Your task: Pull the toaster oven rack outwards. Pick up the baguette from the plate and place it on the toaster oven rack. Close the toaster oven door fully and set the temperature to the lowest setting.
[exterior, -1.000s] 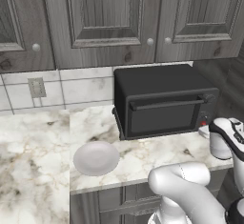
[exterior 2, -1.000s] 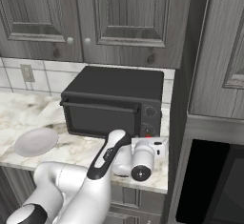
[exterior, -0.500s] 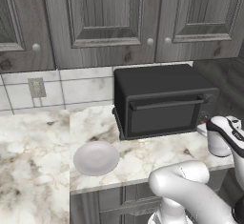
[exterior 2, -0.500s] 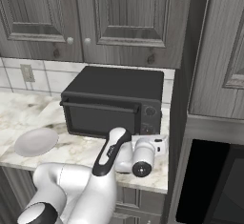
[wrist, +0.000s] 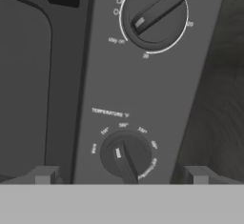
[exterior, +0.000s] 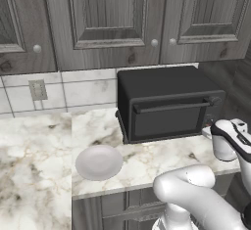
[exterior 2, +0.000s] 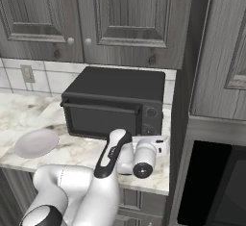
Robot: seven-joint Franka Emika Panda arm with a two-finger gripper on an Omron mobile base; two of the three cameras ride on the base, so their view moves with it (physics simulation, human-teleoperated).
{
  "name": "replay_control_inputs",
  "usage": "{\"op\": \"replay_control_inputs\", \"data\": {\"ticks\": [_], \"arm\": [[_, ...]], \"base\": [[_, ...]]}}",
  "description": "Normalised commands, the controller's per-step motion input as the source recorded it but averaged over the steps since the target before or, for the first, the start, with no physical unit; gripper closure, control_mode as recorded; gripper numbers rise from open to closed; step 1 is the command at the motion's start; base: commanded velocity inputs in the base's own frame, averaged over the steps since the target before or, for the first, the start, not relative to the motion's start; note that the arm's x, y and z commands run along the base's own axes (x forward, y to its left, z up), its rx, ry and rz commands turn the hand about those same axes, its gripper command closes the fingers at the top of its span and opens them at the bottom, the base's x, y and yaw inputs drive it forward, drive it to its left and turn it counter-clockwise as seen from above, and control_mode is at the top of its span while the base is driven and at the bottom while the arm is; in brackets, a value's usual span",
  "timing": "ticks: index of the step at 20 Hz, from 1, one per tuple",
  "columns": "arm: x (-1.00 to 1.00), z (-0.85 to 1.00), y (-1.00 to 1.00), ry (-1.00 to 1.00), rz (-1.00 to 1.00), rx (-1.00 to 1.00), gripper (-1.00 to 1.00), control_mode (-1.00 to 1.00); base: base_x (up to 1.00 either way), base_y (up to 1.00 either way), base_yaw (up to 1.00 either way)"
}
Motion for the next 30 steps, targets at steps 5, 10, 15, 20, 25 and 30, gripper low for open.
{"op": "replay_control_inputs", "data": {"ticks": [5,10,15,20,25,30], "arm": [[0.00,0.00,-0.03,0.00,0.00,0.00,-1.00,-1.00],[0.03,0.00,-0.01,0.00,0.00,0.00,-1.00,-1.00],[0.04,0.00,0.00,0.00,0.00,0.00,-1.00,-1.00],[0.22,-0.01,0.00,0.00,0.00,0.00,-1.00,-1.00],[0.22,0.00,0.00,0.00,0.00,0.00,-1.00,-1.00],[-0.03,0.00,0.09,0.00,0.00,0.00,-1.00,-1.00]], "base": [[0.00,0.00,0.00],[0.00,0.00,0.00],[0.00,0.00,0.00],[0.00,0.00,0.00],[0.00,0.00,0.00],[0.00,0.00,0.00]]}}
